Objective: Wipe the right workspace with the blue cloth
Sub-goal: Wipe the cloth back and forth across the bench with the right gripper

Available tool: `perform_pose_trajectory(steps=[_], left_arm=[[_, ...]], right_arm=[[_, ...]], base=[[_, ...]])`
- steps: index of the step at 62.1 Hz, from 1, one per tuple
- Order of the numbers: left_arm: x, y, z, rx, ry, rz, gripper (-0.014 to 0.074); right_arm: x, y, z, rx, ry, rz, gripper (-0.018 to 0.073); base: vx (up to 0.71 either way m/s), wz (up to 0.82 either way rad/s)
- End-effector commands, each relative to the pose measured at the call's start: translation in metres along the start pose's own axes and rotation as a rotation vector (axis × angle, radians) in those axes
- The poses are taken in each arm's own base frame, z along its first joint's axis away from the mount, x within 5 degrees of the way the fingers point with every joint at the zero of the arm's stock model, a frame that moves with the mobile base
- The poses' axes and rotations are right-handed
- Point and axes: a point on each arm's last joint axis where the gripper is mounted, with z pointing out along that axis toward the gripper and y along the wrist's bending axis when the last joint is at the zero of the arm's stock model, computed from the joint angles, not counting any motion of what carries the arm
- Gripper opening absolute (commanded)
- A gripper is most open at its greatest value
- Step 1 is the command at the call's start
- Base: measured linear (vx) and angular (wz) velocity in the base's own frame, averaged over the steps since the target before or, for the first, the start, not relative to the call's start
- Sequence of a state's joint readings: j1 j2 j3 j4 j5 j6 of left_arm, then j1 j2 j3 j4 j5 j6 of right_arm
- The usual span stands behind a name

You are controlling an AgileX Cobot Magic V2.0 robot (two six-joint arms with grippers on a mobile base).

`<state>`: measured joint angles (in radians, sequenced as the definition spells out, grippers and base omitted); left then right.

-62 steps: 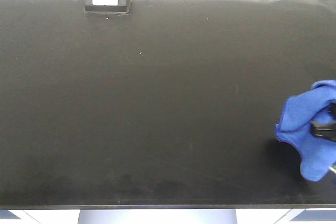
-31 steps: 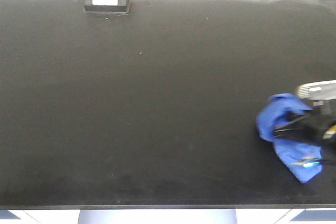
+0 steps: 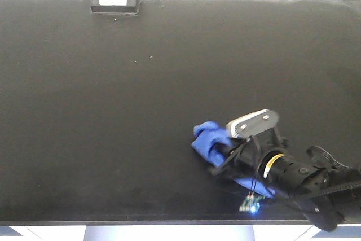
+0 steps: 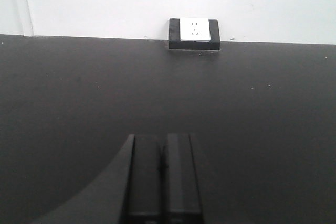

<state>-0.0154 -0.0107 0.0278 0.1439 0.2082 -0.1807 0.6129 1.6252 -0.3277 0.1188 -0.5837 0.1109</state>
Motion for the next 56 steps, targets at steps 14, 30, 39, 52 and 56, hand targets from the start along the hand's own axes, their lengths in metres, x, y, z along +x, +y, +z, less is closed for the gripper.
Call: perform_pose_trajectory(steps=[14,30,39,52,56], left_arm=[[0.002,-0.001,0.001,0.009,-0.065,-0.008,-0.0006],[0.002,-0.001,0.001,0.009,-0.065,-0.008,-0.0006],[0.002,-0.001,0.001,0.009,-0.065,-0.008,-0.0006],[0.002,-0.001,0.001,0.009,-0.065,-0.008,-0.0006],[0.002,-0.001,0.001,0.009,-0.065,-0.008,-0.0006]], right_arm=[[-0.026,-0.085,-0.026,0.606,-0.123,0.048,0.0],[-0.009,-0.155,-0.066,1.087,0.002,0.165,0.0],[-0.01,-0.155,-0.059,0.974,-0.021,0.2,0.0],[-0.022,-0.109,-0.027,0.51,-0.114,0.215,0.0],[-0.028,-0.088,-0.019,0.359,-0.165,0.217,0.0]], base=[[0.0,0.0],[0.0,0.0],[0.0,0.0],[0.0,0.0],[0.0,0.0]])
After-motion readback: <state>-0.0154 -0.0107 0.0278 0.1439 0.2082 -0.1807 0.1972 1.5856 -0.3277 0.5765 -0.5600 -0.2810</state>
